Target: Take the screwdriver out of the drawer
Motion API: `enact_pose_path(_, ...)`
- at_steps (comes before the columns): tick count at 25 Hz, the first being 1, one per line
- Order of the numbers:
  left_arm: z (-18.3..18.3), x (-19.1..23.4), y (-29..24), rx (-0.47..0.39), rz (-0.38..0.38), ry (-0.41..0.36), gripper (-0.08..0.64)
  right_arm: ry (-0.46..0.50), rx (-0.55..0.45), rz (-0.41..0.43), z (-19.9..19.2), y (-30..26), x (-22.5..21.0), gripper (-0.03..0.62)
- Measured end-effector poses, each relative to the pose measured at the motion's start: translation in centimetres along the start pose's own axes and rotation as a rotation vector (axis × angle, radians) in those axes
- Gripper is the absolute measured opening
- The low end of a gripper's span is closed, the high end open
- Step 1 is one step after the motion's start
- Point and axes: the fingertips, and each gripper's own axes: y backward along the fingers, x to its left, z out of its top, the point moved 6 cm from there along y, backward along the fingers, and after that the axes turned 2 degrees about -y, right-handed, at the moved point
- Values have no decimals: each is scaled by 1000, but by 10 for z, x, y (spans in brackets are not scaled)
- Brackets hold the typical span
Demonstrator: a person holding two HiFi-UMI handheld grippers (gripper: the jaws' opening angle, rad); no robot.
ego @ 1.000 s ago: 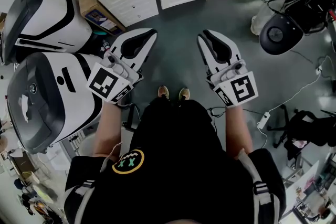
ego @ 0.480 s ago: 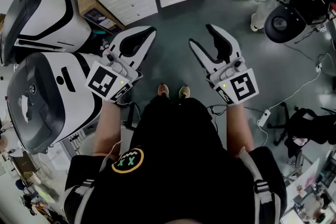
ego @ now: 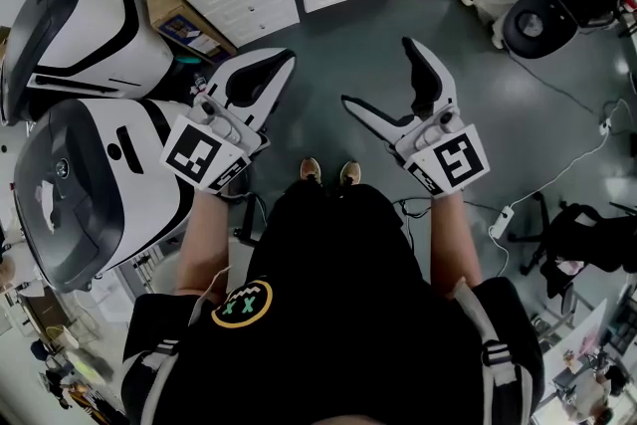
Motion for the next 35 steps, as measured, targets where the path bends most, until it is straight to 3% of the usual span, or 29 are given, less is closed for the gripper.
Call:
enact_pose_path(8, -2, -2, -2, 4, 3, 1, 20, 2, 4, 2, -3, 4, 0, 581)
enact_pose_path(35, 2, -34, -40, 27, 22, -23, 20, 9, 1, 22, -7, 38, -34, 581)
